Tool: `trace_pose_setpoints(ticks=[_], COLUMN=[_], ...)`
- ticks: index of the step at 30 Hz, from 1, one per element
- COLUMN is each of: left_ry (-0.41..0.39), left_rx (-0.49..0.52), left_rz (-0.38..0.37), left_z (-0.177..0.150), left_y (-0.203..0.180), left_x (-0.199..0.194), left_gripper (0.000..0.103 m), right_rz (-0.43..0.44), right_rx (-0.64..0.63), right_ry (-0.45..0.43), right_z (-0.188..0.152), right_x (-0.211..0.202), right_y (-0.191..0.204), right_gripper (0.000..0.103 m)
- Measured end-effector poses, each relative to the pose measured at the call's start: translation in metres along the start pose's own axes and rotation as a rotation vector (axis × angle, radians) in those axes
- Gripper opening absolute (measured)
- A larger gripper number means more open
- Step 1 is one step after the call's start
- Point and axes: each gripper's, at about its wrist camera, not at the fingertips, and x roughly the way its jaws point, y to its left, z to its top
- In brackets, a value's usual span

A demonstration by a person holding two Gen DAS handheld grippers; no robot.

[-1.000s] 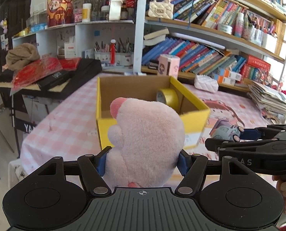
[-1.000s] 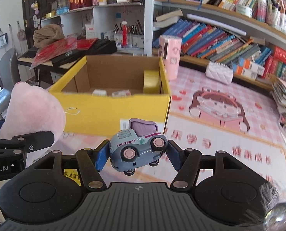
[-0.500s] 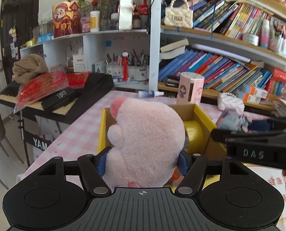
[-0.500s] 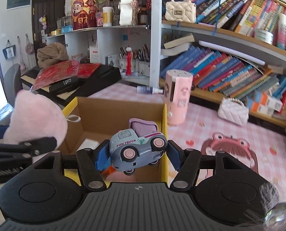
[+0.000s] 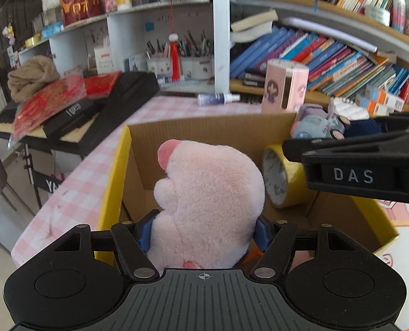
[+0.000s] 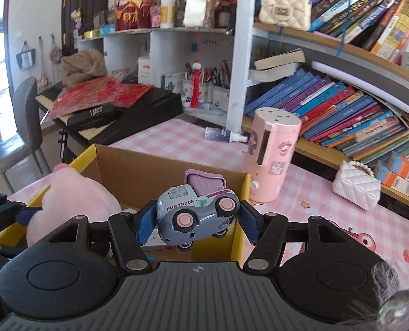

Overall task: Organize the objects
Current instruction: 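Carry the plush pig and toy truck with both tools into the yellow box, then open the left tool releasing the pig while right tool releases the truck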

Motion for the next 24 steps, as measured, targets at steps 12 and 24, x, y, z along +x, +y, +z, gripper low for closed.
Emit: trace_pose_setpoints(ticks=[12, 24], left_ry=[0.046, 0.009], left_rx=[0.033, 0.052], left_rz=[0.005, 0.007], left_z=[0.000, 0.002], left_y=[-0.006, -0.008], left_x=[0.019, 0.015], left_gripper=[0.071, 0.077], right_rz=[0.049, 0.071], right_rx=[-0.076, -0.110], right_ry=[0.101, 0.190], right_z=[0.004, 0.004], right_x=[0.045, 0.067], right_y=[0.010, 0.018], right_gripper=[0.061, 0.061])
